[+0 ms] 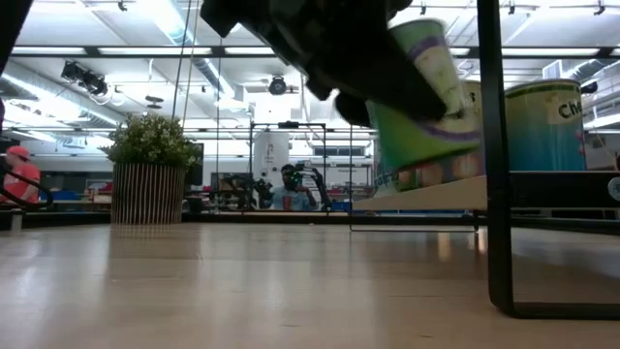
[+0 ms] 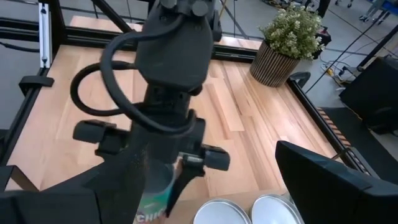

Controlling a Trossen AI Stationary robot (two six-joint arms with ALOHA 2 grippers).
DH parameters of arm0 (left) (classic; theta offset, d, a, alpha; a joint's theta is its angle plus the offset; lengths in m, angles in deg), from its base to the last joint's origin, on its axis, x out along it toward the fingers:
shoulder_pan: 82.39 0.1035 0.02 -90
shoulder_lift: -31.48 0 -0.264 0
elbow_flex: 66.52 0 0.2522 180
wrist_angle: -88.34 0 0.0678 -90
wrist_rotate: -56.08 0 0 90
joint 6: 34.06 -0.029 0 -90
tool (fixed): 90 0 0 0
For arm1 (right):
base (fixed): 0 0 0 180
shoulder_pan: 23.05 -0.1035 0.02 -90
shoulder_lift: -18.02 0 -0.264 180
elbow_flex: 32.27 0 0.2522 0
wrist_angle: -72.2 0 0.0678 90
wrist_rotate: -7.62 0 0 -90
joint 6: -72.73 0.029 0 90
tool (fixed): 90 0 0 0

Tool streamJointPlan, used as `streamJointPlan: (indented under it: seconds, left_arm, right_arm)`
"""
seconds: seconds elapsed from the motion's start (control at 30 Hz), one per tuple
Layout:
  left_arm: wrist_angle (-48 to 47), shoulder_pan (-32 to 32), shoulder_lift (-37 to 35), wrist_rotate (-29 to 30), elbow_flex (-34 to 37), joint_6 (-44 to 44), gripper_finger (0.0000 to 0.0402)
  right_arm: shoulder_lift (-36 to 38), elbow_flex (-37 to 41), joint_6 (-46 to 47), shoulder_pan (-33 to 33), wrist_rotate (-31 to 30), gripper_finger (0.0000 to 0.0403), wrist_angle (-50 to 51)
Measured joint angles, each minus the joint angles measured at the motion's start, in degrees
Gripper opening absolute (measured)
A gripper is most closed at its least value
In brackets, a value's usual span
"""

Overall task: Pick and place cans onto a shelf
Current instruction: Put the canned chicken soup can on the shelf

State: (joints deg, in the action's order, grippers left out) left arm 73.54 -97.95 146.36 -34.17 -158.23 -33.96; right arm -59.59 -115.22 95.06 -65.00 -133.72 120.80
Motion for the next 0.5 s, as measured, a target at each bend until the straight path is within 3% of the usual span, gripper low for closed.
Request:
streamJointPlan:
  seconds: [0.5]
  left_arm:
    - [3.6, -1.6, 0.9, 0.0, 0.1, 0.7, 0.0291]
  right_arm:
    - [0.0, 0.0, 0.1, 0.0, 0.0, 0.0352, -0.3]
